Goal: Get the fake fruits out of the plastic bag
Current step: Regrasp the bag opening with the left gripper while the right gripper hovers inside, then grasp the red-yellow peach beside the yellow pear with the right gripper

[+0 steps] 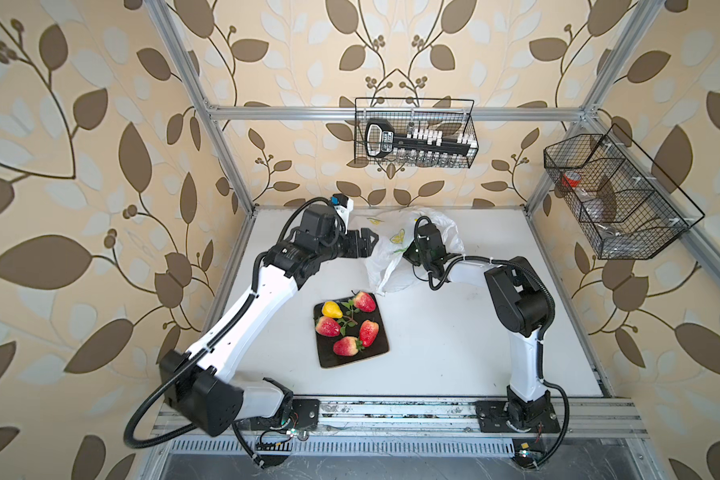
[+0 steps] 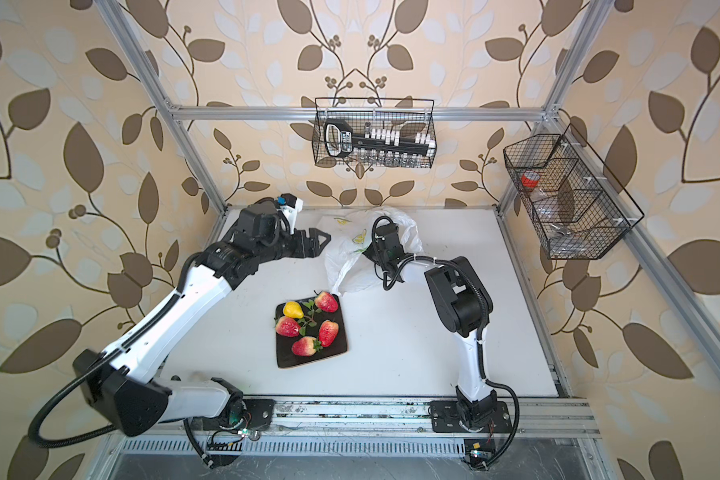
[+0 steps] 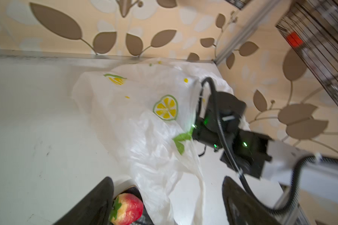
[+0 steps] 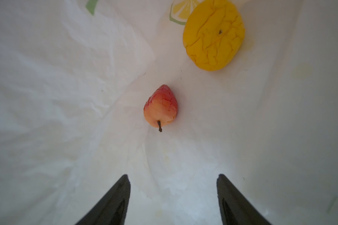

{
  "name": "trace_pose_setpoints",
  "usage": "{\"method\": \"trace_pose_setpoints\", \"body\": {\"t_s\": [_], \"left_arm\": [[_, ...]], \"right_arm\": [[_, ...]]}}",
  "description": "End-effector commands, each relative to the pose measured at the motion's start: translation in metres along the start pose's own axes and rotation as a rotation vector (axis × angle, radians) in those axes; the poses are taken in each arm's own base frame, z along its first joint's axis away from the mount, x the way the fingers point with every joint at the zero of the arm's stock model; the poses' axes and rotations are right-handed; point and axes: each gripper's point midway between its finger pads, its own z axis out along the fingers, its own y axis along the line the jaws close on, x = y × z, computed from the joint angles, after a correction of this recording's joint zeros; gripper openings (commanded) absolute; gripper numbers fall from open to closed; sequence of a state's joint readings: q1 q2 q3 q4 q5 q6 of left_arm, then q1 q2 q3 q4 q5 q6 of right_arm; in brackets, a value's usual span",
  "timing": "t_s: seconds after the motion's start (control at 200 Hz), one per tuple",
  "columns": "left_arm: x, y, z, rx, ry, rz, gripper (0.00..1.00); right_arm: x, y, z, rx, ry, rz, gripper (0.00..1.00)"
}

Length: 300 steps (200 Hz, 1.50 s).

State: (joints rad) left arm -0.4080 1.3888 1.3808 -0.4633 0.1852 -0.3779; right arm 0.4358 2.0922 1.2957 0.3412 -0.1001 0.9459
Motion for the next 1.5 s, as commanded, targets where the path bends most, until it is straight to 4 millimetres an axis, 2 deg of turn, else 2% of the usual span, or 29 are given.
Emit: {"method": "trace_pose_setpoints", "body": {"t_s": [0.0,0.185,0.39,0.49,0.525,0.54,0.61,0.775,0.905,0.96,1.115,1.2,1.275,1.384,1.399,1.494], "left_arm": [[0.002,0.049,0.037,-0.193,0.045,-0.286,0.86],[-0.010,0.087,0.093,-0.292,0.098,-0.473,0.86],[-0.030,0.116,0.141,-0.332,0.113,-0.500,0.86],[-0.035,0.126,0.163,-0.320,0.116,-0.507,0.83],[-0.032,0.130,0.172,-0.322,0.126,-0.509,0.81],[-0.041,0.127,0.172,-0.309,0.107,-0.503,0.80],[-0.043,0.131,0.184,-0.301,0.104,-0.495,0.73],[-0.040,0.138,0.204,-0.274,0.107,-0.486,0.47],[-0.034,0.137,0.215,-0.243,0.126,-0.488,0.40],[-0.032,0.138,0.218,-0.241,0.130,-0.490,0.33],[-0.037,0.132,0.218,-0.210,0.120,-0.474,0.09],[-0.044,0.121,0.212,-0.165,0.110,-0.445,0.00],[-0.052,0.103,0.207,-0.087,0.098,-0.414,0.00],[-0.067,0.064,0.189,0.030,0.084,-0.321,0.00],[-0.057,0.066,0.190,0.027,0.105,-0.315,0.00],[-0.057,0.035,0.174,0.092,0.098,-0.233,0.00]], "right_arm": [[0.001,0.007,-0.006,-0.012,-0.015,-0.013,0.71],[0.010,0.010,-0.009,-0.015,0.000,-0.028,0.71],[0.013,0.010,-0.009,-0.020,0.010,-0.027,0.71],[0.012,0.013,-0.009,-0.027,0.013,-0.027,0.71],[0.013,0.013,-0.010,-0.027,0.014,-0.028,0.72],[0.013,0.012,-0.010,-0.026,0.015,-0.027,0.72],[0.013,0.013,-0.010,-0.027,0.016,-0.026,0.72],[0.012,0.013,-0.011,-0.027,0.017,-0.026,0.72],[0.013,0.014,-0.009,-0.033,0.024,-0.026,0.72],[0.013,0.015,-0.009,-0.035,0.026,-0.027,0.72],[0.012,0.014,-0.009,-0.036,0.025,-0.025,0.72],[0.011,0.013,-0.010,-0.034,0.023,-0.024,0.72],[0.009,0.010,-0.011,-0.029,0.019,-0.015,0.72],[0.003,0.002,-0.016,-0.015,-0.001,0.000,0.74],[0.002,0.000,-0.017,-0.013,-0.005,0.004,0.74],[-0.004,-0.009,-0.025,-0.001,-0.022,0.016,0.75]]}}
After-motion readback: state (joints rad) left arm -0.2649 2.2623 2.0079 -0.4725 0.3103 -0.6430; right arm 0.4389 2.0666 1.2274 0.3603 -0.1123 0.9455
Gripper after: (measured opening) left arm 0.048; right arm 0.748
